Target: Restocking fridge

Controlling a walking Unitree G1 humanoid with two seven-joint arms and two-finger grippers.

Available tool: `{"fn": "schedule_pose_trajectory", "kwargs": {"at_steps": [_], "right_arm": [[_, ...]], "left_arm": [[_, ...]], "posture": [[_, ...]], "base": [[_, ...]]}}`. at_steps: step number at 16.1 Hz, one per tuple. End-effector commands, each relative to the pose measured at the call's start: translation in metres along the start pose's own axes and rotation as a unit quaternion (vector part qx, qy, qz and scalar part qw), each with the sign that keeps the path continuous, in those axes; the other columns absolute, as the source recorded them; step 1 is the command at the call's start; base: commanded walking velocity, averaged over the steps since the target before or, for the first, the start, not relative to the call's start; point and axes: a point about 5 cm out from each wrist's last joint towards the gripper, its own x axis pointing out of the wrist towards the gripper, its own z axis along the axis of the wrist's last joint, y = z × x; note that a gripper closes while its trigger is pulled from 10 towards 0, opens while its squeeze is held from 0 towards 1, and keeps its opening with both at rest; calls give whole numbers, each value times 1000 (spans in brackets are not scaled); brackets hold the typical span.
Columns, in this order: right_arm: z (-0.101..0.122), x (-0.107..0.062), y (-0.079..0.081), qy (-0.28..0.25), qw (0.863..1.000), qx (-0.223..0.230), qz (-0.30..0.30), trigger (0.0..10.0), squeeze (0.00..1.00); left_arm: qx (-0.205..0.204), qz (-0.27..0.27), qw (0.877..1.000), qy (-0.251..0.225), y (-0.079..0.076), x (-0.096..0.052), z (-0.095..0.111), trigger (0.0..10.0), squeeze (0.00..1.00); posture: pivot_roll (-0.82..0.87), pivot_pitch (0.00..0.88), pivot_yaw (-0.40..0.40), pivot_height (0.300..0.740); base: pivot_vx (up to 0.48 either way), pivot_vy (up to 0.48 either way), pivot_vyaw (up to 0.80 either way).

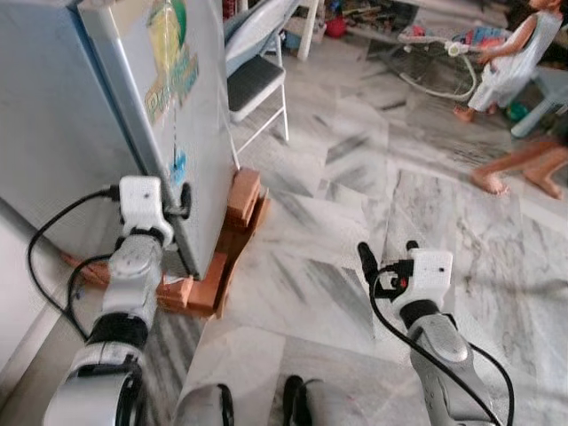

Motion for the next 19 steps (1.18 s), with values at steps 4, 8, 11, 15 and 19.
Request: {"fn": "schedule_pose_trajectory", "kwargs": {"at_steps": [4,8,11,15,19], "right_arm": [[1,-6,-7,4,1000,-2,-14,10000,0],[-2,-8,-5,7,1000,0,-19,10000,0],[-3,-8,-5,9,1000,2,-21,10000,0],[-4,-8,-5,9,1000,4,-23,10000,0],[-3,-5,-4,8,1000,4,-23,10000,0]], "left_arm": [[-1,-5,1000,-11,-10,16,13,10000,0],[23,28,999,1,0,21,16,10000,0],[31,34,999,10,4,21,14,10000,0],[51,67,996,20,10,25,18,10000,0],[24,-9,1000,-2,-22,30,26,10000,0]], "posture": [[-8,155,-108,740],[-7,156,-95,740],[-3,156,-89,740],[0,153,-85,740],[-1,148,-86,740]], "base": [[0,0,0],[0,0,0],[0,0,0],[0,0,0],[0,0,0]]}}
